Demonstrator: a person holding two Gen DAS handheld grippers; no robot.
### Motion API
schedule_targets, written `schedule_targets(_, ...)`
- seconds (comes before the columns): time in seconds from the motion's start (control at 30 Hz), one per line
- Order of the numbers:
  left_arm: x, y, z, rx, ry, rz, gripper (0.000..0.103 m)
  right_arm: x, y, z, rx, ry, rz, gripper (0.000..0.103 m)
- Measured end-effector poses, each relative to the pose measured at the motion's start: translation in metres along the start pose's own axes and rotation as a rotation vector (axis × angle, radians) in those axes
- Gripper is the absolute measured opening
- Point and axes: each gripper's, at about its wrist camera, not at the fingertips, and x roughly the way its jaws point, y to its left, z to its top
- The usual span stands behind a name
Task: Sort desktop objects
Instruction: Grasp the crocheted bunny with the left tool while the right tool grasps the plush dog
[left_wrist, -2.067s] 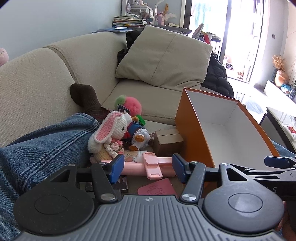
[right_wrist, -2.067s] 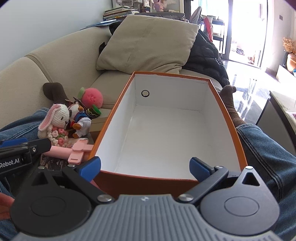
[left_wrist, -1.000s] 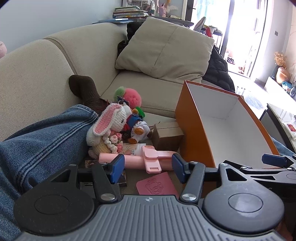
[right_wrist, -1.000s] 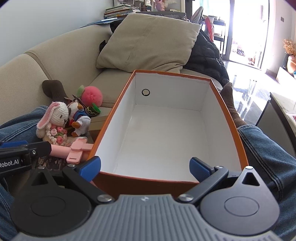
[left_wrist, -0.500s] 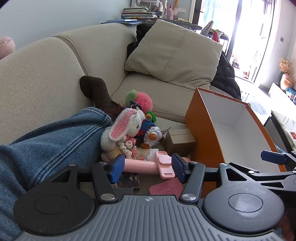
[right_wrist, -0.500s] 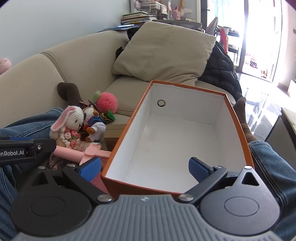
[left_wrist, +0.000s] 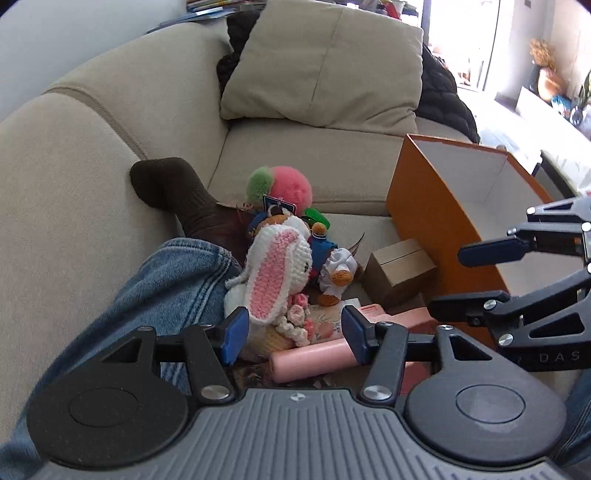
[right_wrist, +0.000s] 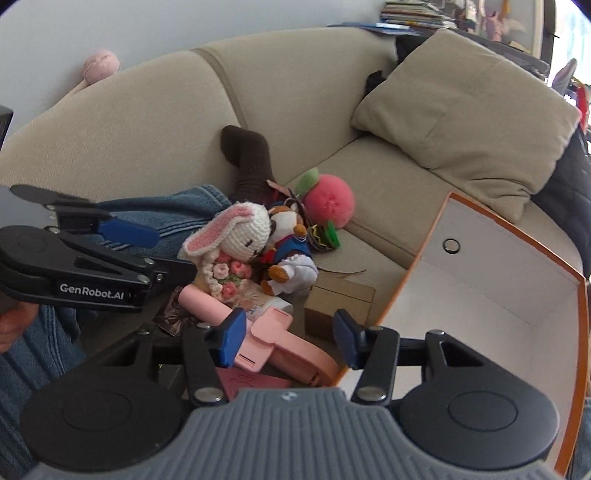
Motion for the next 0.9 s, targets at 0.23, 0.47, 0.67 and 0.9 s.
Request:
schedule_targets(0.23, 0.043, 0.01, 0.016, 0.078, 0.083, -0.013, 0.066, 0.055, -0.009, 0.037, -0.118, 0.117, 0.053, 0.054)
schedule_targets(0.47, 0.075, 0.029, 0.023, 0.059, 0.141, -0.044, 0.065, 0.101, -0.01, 0.06, -0.264, 0.209, 0.09, 0.052)
schedule_targets(0.67, 0.078, 0.04, 0.022, 0.033, 0.135, -0.1, 0.066, 0.123, -0.023, 0.076, -0.289, 0.262, 0.148, 0.053)
schedule_targets(0.9, 0.083, 0.034, 0.017, 0.085, 0.135, -0.081, 0.07, 0.142, -0.037, 0.089, -0.203, 0.297, 0.208, 0.053)
